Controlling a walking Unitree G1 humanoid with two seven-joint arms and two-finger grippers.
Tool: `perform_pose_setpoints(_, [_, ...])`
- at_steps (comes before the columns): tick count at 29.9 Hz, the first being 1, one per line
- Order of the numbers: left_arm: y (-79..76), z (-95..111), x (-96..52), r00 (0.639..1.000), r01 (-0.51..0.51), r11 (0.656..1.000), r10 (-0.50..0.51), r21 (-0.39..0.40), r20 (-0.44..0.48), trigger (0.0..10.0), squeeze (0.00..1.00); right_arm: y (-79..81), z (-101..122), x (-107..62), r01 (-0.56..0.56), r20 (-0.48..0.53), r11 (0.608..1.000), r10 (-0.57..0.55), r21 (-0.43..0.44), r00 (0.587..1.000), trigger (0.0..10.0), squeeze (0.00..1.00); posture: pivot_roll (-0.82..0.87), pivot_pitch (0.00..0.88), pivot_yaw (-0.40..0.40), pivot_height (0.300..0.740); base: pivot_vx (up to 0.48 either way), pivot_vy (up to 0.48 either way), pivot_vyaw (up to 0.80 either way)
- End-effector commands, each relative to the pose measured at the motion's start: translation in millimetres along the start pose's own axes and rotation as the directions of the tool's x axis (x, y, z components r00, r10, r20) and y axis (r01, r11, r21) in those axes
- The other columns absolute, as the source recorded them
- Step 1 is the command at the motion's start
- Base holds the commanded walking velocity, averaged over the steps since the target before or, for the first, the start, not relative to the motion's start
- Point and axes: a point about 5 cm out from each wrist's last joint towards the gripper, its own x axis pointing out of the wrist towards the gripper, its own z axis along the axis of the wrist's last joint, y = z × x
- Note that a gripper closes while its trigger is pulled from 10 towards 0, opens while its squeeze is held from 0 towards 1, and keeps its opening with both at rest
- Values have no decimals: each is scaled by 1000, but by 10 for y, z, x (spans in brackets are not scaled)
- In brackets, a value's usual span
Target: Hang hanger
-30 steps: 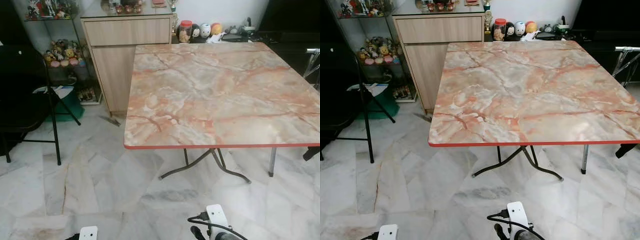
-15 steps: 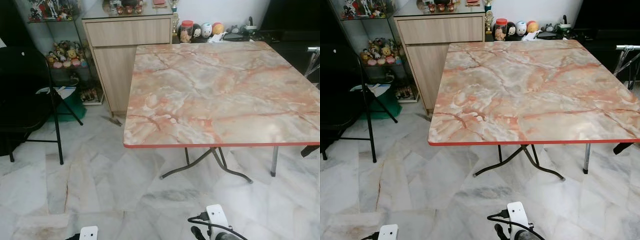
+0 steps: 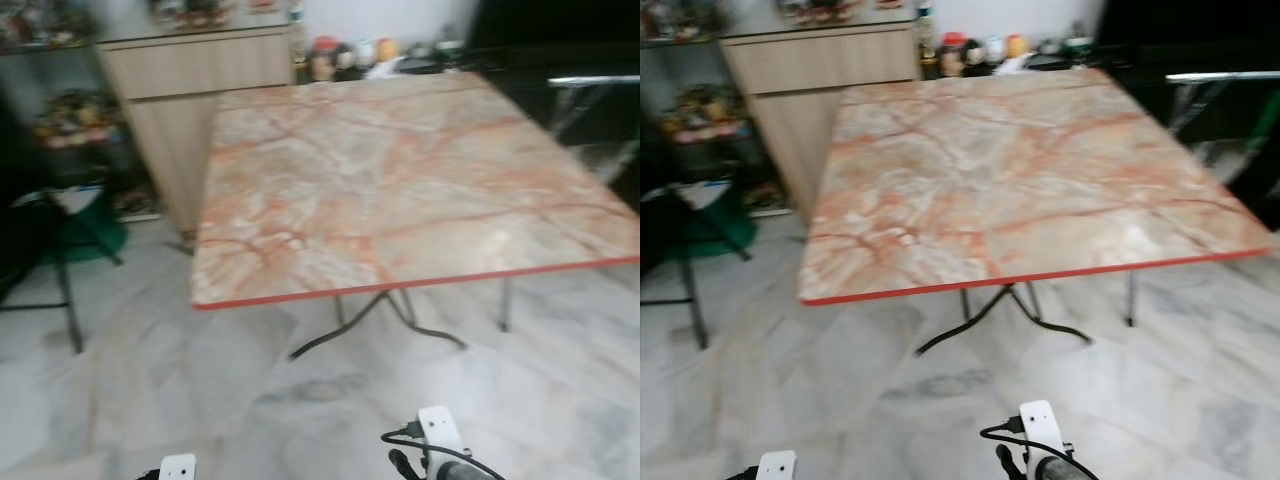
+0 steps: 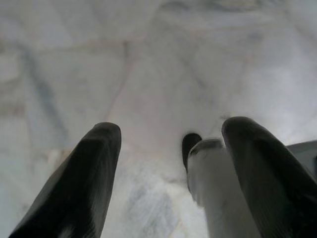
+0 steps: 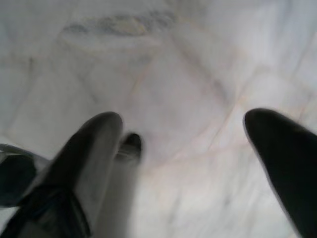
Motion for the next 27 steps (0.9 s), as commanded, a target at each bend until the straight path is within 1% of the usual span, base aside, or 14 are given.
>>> perform_pose_setpoints(1, [-3, -67, -14, 1000, 0, 1000, 0, -4, -23, 10000, 0, 3, 26, 4, 0, 5, 1000, 0, 5, 1000, 10000, 0, -94, 0, 24, 740, 0, -352, 0])
perform_pose_setpoints(17, [-33, -45, -6, 1000, 4, 1000, -5, -15, -20, 10000, 0, 7, 35, 4, -6, 14, 1000, 6, 7, 1000, 10000, 0, -98, 0, 24, 740, 0, -346, 0])
perform_pose_setpoints(21, [-27, -59, -9, 1000, 6, 1000, -7, -23, -26, 10000, 0, 8, 54, 6, -9, 18, 999, 10, -39, 1000, 10000, 0, -108, 0, 30, 740, 0, -282, 0])
perform_pose_setpoints(27, [-11, -70, -12, 999, 9, 1000, -9, -8, -33, 10000, 0, 22, 47, 7, -14, 15, 999, 15, -41, 1000, 10000, 0, -115, 0, 39, 740, 0, -279, 0])
